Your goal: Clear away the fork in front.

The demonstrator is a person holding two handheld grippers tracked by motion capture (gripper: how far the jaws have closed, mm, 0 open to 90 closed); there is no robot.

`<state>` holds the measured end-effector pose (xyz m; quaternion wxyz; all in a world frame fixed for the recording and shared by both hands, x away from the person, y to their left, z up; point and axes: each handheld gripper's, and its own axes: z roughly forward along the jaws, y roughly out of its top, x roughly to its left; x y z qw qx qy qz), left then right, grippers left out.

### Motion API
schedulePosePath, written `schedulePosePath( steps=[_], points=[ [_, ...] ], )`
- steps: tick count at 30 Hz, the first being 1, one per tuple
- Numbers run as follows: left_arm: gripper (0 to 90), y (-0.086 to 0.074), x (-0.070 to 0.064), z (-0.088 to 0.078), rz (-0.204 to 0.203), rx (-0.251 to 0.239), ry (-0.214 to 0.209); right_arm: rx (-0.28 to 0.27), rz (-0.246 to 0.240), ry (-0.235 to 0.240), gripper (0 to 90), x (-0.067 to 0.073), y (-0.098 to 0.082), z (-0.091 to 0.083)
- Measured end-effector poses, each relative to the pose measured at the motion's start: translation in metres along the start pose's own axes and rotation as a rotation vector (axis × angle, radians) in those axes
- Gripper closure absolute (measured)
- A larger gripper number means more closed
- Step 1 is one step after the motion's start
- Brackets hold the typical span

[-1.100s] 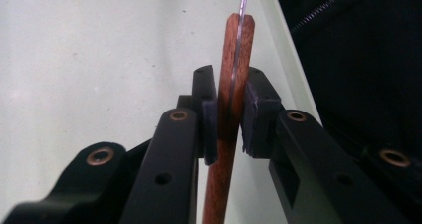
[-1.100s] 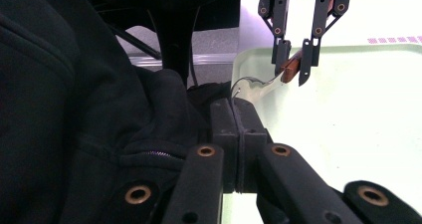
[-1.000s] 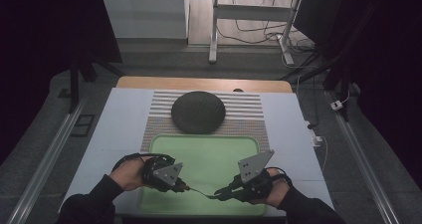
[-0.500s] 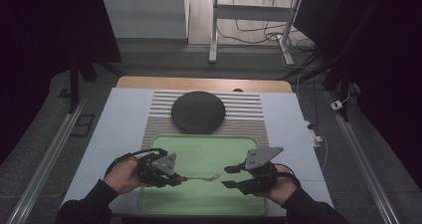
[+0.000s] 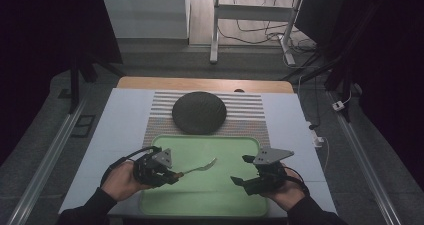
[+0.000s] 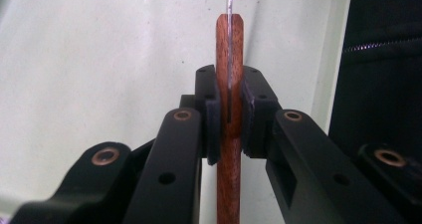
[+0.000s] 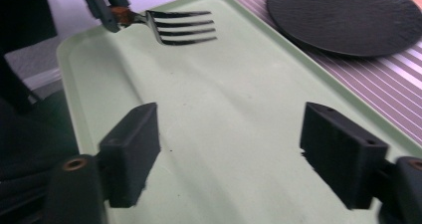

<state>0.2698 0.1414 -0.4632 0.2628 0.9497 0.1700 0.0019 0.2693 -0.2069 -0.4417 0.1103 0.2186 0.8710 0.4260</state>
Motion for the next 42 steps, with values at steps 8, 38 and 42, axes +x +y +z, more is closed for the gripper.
schedulePosePath(
  steps=[8,38,42],
  points=[
    [79.5,-0.011,0.000,-0.005,-0.163,-0.006,0.029,0.001,0.058,-0.072,14.7,-0.002,-0.012,-0.010],
    [79.4,-0.033,0.009,0.018,-0.633,0.058,0.145,0.010,0.177,-0.198,0.0,-0.007,-0.042,-0.036],
    [79.4,-0.033,0.012,0.023,-0.656,0.083,0.159,0.016,0.172,-0.196,0.0,-0.007,-0.041,-0.035]
  ],
)
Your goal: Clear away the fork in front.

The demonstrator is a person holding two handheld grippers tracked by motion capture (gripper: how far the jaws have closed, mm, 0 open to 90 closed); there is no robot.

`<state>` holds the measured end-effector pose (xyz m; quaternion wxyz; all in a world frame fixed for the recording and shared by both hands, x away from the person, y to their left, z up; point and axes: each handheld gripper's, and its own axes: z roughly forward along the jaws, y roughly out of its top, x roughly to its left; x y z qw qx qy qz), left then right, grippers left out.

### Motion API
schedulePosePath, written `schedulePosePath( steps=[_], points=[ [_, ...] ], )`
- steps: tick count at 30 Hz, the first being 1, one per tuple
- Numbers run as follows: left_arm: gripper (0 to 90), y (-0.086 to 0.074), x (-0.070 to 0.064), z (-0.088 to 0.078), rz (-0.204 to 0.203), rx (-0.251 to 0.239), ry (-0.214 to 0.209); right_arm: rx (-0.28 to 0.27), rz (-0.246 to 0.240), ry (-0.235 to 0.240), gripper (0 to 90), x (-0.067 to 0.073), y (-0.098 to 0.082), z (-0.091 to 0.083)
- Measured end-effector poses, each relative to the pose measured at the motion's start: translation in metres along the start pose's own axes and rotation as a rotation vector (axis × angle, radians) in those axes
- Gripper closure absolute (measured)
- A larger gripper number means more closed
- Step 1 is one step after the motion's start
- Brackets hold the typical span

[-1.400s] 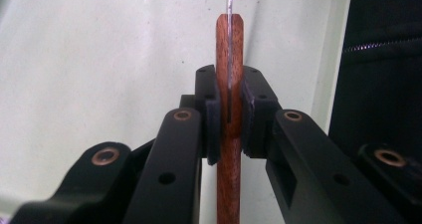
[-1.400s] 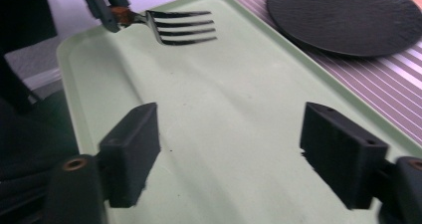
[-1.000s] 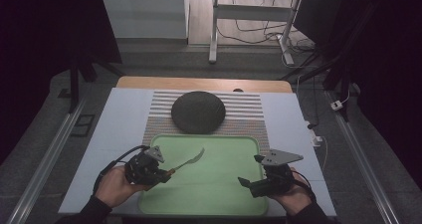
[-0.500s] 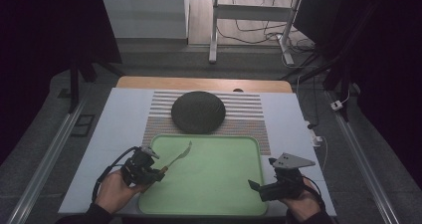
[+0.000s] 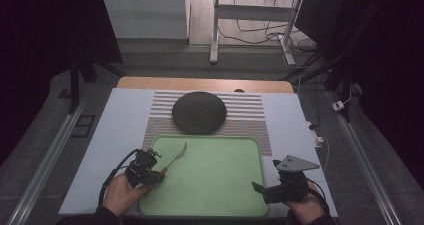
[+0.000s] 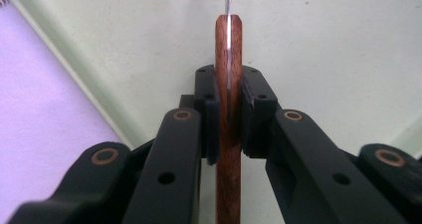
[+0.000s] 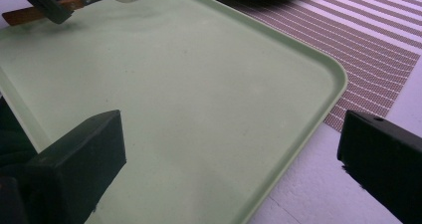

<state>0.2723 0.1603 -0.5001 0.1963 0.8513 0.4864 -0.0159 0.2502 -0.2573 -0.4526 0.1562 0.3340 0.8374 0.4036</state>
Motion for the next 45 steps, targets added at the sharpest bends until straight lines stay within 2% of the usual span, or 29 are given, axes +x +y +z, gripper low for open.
schedulePosePath(
  steps=[7,11,14,19,28,37,45],
  points=[
    [79.1,0.000,0.001,0.007,-0.030,0.038,0.015,0.004,-0.007,0.001,0.0,0.001,0.000,0.000],
    [77.9,-0.001,0.003,0.007,-0.033,0.032,-0.001,0.006,-0.003,0.002,0.0,0.000,0.000,0.000],
    [73.8,-0.001,0.006,0.002,-0.033,0.009,-0.030,0.005,-0.003,0.002,0.0,0.000,0.000,0.000],
    [71.9,0.004,0.010,-0.011,-0.014,-0.064,-0.057,0.006,-0.005,0.001,0.0,0.000,0.000,0.001],
    [87.9,0.023,0.018,-0.014,0.032,-0.131,-0.087,0.015,-0.005,-0.002,0.0,0.000,0.000,0.001],
    [88.4,0.043,0.025,-0.004,0.056,-0.151,-0.112,0.018,0.002,0.001,0.0,0.000,0.000,0.002],
    [88.4,0.060,0.030,0.006,0.060,-0.169,-0.099,0.022,0.009,-0.001,0.0,-0.001,0.000,0.003]
  ],
)
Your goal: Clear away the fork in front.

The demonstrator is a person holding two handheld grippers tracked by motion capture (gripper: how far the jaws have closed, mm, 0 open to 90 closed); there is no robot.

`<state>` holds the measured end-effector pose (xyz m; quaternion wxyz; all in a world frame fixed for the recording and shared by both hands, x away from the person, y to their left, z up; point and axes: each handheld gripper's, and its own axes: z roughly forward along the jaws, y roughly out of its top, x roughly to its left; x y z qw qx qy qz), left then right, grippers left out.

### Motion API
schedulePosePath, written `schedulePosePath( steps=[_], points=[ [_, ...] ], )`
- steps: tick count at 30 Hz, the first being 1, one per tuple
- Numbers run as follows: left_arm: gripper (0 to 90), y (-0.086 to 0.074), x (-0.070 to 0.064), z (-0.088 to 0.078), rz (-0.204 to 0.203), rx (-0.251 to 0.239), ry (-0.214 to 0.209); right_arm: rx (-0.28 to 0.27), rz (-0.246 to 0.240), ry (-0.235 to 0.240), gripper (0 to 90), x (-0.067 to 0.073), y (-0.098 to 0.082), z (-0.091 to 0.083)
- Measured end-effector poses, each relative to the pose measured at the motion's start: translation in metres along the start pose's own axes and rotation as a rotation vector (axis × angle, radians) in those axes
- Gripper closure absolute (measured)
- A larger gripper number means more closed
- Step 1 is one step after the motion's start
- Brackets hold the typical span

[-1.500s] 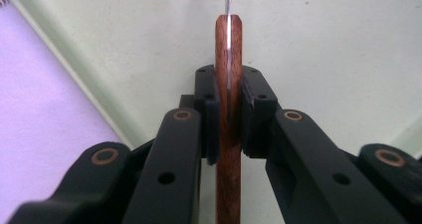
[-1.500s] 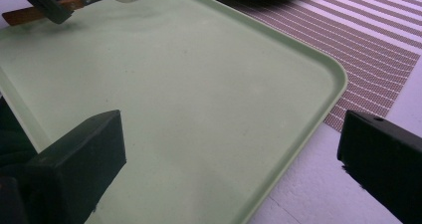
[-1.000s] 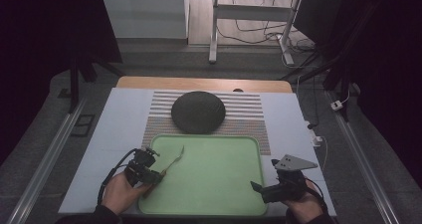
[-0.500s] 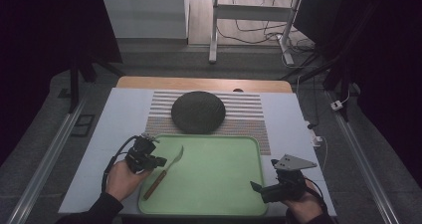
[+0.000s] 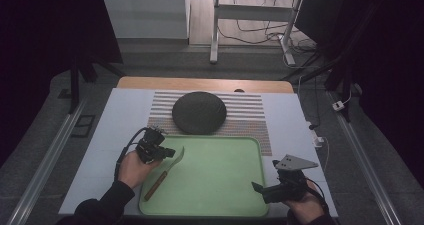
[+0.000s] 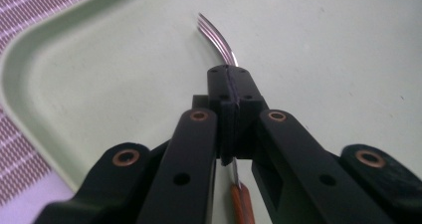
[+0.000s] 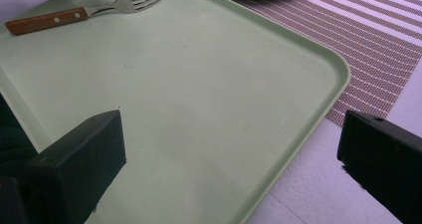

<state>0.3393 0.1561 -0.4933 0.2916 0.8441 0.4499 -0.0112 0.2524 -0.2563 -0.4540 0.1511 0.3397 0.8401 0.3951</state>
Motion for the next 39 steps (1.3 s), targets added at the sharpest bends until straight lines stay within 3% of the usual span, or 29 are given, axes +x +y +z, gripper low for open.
schedulePosePath(
  steps=[8,16,22,28,33,35,39],
  points=[
    [88.4,0.004,0.005,0.011,-0.005,0.005,0.005,0.004,0.003,0.004,0.0,-0.001,0.000,0.000],
    [88.4,0.011,-0.021,0.023,0.071,0.024,-0.047,0.005,0.005,0.004,0.0,-0.001,0.000,0.001],
    [88.4,0.013,-0.028,0.025,0.089,0.025,-0.046,0.003,0.007,0.004,0.0,-0.001,0.000,0.000],
    [88.4,0.012,-0.037,0.034,0.124,0.053,-0.079,0.006,0.007,0.005,0.0,-0.001,0.000,0.000],
    [88.4,0.010,-0.042,0.046,0.149,0.096,-0.050,0.006,0.007,0.006,0.0,-0.001,0.000,0.000],
    [88.4,0.008,-0.040,0.046,0.139,0.084,-0.056,0.005,0.009,0.007,0.0,-0.001,0.000,0.000],
    [88.4,0.007,-0.033,0.042,0.137,0.078,-0.016,0.003,0.012,0.009,0.0,-0.001,0.000,0.000]
  ],
)
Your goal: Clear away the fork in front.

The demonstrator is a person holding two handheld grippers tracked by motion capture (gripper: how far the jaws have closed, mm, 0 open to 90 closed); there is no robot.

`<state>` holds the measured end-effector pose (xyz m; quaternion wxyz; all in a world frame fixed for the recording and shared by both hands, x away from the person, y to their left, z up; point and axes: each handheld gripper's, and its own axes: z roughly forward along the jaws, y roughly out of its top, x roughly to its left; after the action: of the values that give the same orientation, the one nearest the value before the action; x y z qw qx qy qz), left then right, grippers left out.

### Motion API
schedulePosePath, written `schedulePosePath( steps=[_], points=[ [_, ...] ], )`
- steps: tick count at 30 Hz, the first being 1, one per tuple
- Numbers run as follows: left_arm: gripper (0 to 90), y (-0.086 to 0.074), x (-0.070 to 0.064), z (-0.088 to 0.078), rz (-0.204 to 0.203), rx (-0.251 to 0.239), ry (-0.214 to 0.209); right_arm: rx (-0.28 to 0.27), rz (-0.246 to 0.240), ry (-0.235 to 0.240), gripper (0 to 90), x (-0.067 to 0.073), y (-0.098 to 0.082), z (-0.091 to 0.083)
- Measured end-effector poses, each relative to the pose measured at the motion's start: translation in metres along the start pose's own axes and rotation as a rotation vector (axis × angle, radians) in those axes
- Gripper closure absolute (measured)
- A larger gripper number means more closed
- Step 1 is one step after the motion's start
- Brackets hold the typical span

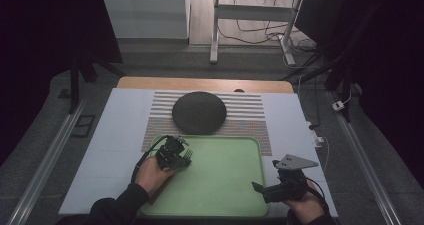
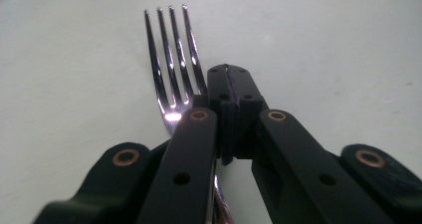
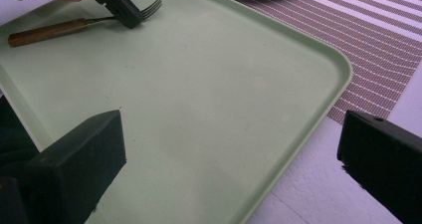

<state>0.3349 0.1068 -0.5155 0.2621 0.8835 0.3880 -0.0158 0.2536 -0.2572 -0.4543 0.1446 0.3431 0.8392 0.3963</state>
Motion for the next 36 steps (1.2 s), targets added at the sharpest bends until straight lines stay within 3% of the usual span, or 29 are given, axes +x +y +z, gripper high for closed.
schedulePosePath(
  steps=[8,20,24,31,36],
  points=[
    [88.4,-0.009,0.020,-0.010,-0.066,0.004,0.033,0.000,0.003,0.003,0.0,0.000,0.000,0.000],
    [88.4,-0.024,0.049,-0.025,-0.185,0.007,0.047,0.003,0.008,0.002,0.0,-0.001,0.000,0.000],
    [87.8,-0.026,0.053,-0.027,-0.214,-0.002,0.038,0.002,0.011,0.008,0.0,-0.001,0.000,0.000],
    [66.6,-0.032,0.046,-0.049,-0.193,-0.064,0.046,0.003,0.012,0.003,0.0,-0.001,0.000,0.000],
    [40.2,-0.043,0.041,-0.069,-0.160,-0.155,-0.014,0.002,0.012,0.002,0.0,-0.001,0.000,0.000]
  ],
)
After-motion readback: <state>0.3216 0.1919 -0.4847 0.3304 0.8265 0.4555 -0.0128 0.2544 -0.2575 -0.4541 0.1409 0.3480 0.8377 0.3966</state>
